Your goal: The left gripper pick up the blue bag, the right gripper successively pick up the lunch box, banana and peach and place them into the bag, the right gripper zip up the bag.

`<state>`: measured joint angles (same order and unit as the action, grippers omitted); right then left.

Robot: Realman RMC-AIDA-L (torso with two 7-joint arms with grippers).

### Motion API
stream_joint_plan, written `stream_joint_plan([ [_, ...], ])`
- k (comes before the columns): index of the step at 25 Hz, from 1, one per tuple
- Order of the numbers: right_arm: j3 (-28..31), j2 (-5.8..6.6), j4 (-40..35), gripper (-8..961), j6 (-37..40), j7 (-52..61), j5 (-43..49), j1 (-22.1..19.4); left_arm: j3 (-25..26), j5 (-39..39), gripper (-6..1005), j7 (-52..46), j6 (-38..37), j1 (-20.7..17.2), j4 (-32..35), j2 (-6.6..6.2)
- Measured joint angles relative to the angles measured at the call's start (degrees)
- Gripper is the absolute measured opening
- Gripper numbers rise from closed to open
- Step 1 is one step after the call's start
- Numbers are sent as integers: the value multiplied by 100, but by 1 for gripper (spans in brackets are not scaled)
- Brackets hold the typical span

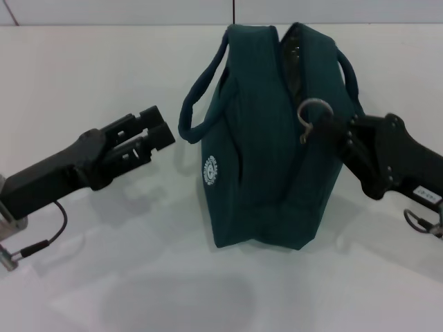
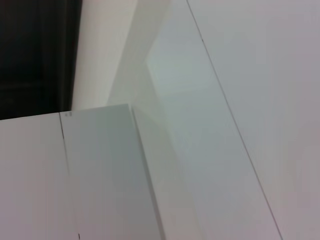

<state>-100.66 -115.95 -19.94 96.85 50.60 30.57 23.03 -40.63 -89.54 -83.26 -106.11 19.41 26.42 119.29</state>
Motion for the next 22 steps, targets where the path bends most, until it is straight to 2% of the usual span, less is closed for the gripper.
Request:
stream_joint_plan([
  [10, -48, -17, -6, 6, -82, 140, -144, 497, -16, -134, 755, 497, -27, -58, -217, 13],
  [22, -147, -24, -88, 6, -524, 70, -145, 840, 45, 11, 734, 1548, 449, 133, -1041, 45],
])
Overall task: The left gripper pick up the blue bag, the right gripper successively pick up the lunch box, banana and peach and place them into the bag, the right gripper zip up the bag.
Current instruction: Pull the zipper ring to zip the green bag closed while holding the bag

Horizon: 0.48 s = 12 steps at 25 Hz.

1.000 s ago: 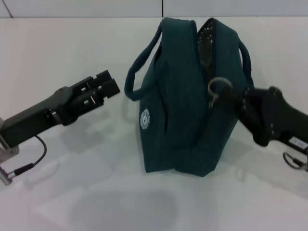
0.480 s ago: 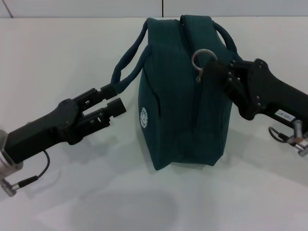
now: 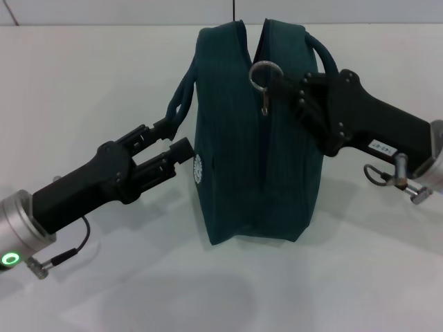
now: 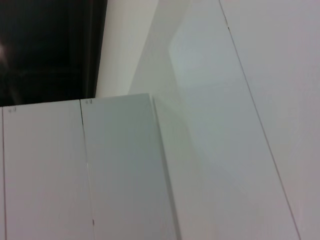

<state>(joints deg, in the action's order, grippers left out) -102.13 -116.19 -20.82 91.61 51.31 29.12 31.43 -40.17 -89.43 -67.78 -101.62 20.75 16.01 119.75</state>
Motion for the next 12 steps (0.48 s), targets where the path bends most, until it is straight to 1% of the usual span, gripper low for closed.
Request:
stream_joint_plan([
  [5, 28, 0, -9, 6, -186, -113, -3, 146, -22, 81, 725, 201, 62, 81, -143, 5],
  [12, 44, 1, -68, 6, -287, -126, -4, 208, -34, 57, 712, 201, 53, 197, -233, 21],
])
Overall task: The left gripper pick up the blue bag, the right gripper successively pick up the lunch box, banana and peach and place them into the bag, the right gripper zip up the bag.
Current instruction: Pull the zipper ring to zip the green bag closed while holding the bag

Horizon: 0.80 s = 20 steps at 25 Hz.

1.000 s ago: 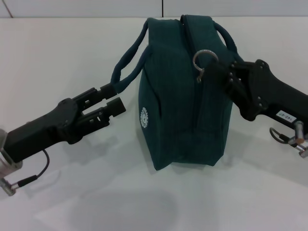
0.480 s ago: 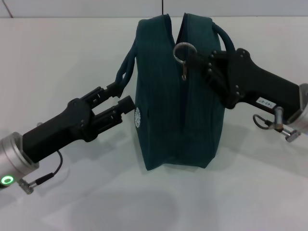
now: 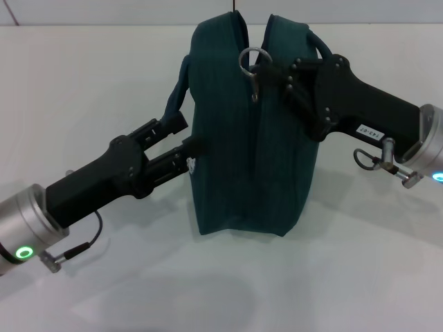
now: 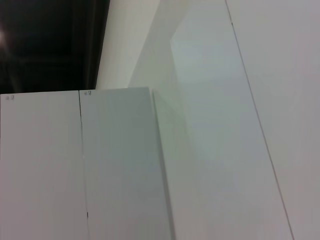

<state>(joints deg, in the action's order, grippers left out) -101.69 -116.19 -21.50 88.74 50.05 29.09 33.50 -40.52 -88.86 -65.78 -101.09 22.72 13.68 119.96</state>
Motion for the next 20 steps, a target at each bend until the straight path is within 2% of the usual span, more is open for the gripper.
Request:
stream_joint_plan([
  [12, -42, 0, -71, 5, -312, -10, 6, 200, 23, 24, 691, 88, 91, 202, -126, 3],
  [20, -44, 0, -73, 5, -330, -13, 0, 226, 36, 345, 677, 231, 399, 286, -312, 11],
])
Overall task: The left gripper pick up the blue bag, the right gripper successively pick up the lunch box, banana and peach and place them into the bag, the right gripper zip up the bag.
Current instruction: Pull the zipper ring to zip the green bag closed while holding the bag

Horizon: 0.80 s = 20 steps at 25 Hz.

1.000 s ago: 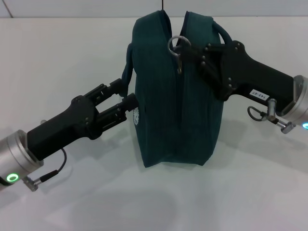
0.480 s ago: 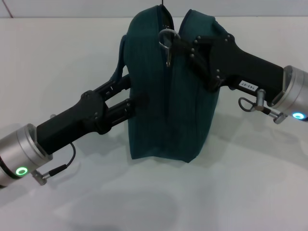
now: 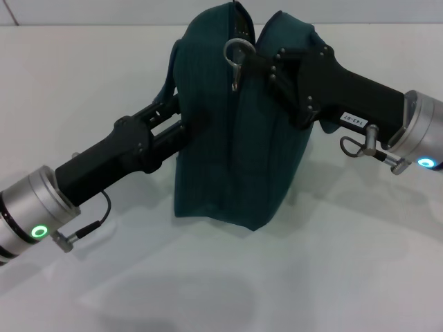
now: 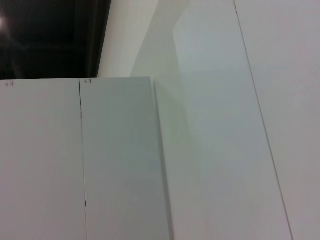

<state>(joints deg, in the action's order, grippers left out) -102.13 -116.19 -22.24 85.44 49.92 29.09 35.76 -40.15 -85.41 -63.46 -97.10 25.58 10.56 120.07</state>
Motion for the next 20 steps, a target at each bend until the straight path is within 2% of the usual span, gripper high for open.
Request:
stream_joint_plan([
  [12, 15, 0, 0, 5, -2, 0, 0, 0, -35, 36, 474, 256, 8, 59, -36, -2],
  [17, 32, 0, 0, 5, -1, 0, 0, -1, -42, -12, 240, 258, 2, 80, -36, -11],
  [20, 38, 0, 1, 5, 6, 0, -4, -9, -62, -44, 201, 240, -1, 104, -36, -22],
])
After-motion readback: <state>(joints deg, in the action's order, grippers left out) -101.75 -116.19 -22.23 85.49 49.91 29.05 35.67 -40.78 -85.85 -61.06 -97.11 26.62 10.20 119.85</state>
